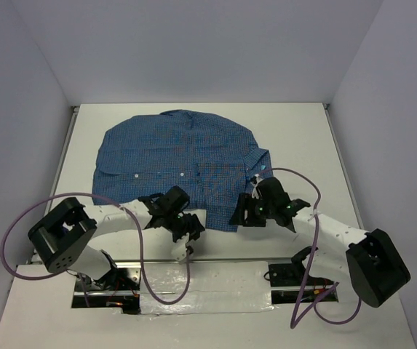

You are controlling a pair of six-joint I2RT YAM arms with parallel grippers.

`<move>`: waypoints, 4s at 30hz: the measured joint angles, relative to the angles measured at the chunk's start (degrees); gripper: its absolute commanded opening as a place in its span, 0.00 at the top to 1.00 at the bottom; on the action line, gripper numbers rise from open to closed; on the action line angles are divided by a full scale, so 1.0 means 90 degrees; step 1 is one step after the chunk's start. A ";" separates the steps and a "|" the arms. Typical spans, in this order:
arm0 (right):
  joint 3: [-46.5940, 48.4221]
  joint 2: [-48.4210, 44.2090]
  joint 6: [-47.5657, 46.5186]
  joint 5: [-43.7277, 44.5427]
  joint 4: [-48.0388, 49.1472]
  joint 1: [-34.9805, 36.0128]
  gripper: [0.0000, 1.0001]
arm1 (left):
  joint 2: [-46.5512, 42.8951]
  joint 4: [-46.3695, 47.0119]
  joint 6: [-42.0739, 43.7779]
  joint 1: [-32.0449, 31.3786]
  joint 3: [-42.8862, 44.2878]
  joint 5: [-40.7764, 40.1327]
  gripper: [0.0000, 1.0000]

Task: Fold and stack the long sleeve shirts
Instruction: Fold the shirt

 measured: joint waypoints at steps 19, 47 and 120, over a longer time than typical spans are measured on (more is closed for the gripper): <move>-0.0221 0.0976 0.0571 0.0277 0.1503 0.0391 0.76 | 0.0493 0.2499 -0.0369 -0.0143 -0.0192 -0.0656 0.47; 0.0044 0.0311 0.0233 -0.0044 0.0053 0.0952 0.83 | 0.0073 0.1763 -0.1440 -0.0534 0.0192 0.0143 1.00; 0.2548 0.3291 -0.1222 -0.1634 -0.0342 -0.1751 0.76 | 0.2096 -0.2897 -0.2878 0.1605 0.4631 0.1175 0.39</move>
